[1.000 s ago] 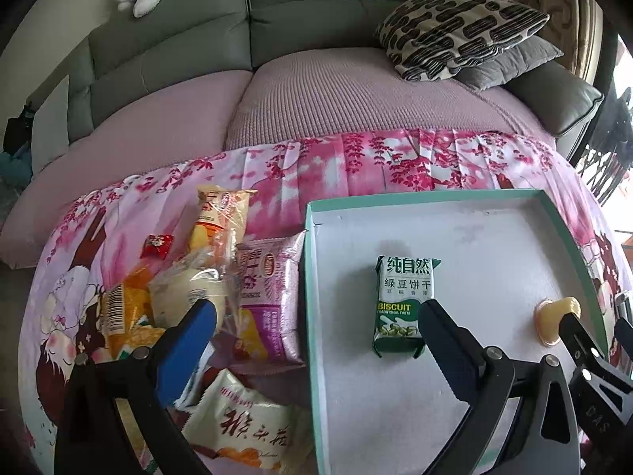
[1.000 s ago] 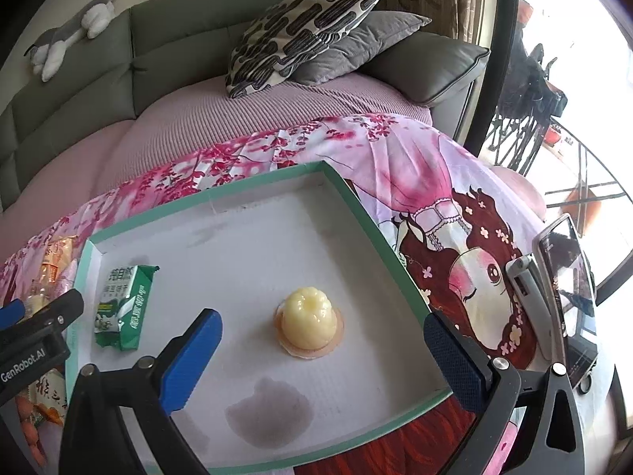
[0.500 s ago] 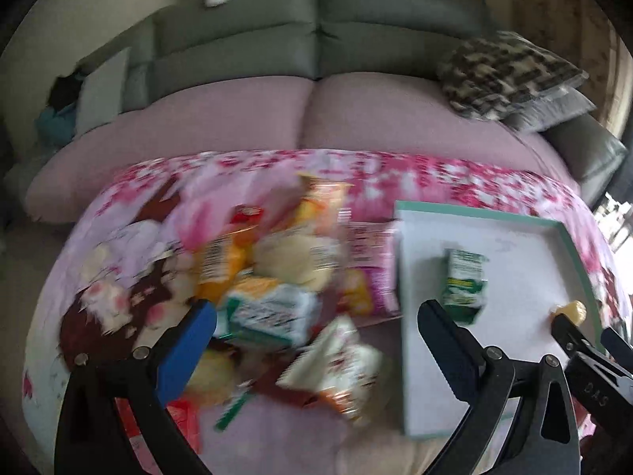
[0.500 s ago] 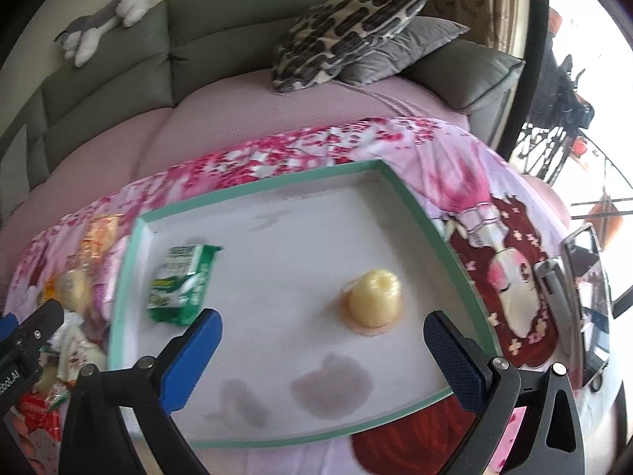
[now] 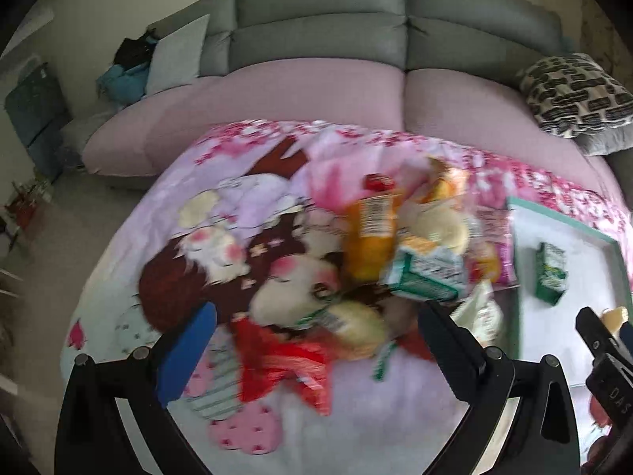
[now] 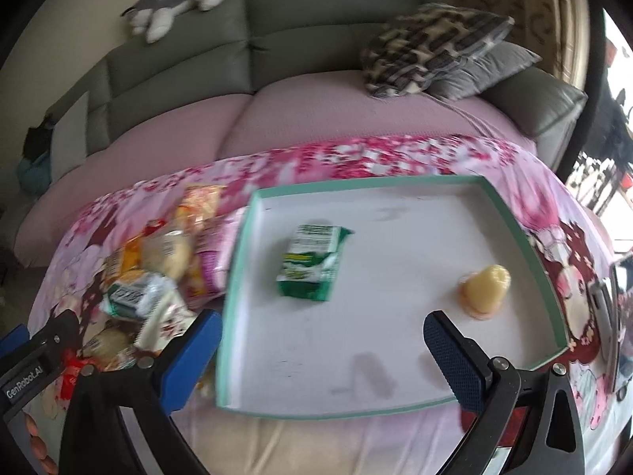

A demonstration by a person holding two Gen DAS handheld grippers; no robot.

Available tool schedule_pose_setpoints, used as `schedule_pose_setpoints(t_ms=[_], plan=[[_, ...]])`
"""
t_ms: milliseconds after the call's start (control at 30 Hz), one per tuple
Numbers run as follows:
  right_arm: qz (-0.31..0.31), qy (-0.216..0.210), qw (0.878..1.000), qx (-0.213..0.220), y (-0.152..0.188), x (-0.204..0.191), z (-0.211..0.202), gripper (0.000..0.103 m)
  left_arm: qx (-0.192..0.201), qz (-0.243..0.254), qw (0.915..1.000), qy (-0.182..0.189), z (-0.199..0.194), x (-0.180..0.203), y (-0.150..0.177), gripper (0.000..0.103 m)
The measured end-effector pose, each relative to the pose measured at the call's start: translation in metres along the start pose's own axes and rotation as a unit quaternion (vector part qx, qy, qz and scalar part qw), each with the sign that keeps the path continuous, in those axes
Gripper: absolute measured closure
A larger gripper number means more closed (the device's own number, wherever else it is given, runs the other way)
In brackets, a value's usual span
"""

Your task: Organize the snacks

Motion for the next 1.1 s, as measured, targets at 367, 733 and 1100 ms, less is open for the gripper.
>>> schedule_pose_setpoints(t_ms=[367, 733, 1100], plan=[[-0.036, -0.081, 0.996, -0.015, 0.013, -0.076, -0.003, 0.0, -0.01, -0.087, 0.9945, -0.059, -0.003, -0.1, 0.005, 0.001], [-0.071, -0.123, 0.989, -0.04, 0.038, -0.133, -0.001, 0.0, -0.038, -0.113, 0.9924, -0.029, 0.01, -0.112, 0.018, 0.001], [-0.082, -0.105, 0.989, -0.069, 0.052, -0.13, 0.017, 0.0, -0.094, -0.081, 0.9913, 0.044, 0.039, -0.057, 0.043, 0.001]])
Point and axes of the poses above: each gripper's, at about its wrist camera, not at the fingertips, and z roughly the way its jaws point, x to its right, y to its underside, the point moved 6 cm from there along z, roughly the way its jaws point, and after that the axes turned 13 degrees about x, right-handed, at the moved point
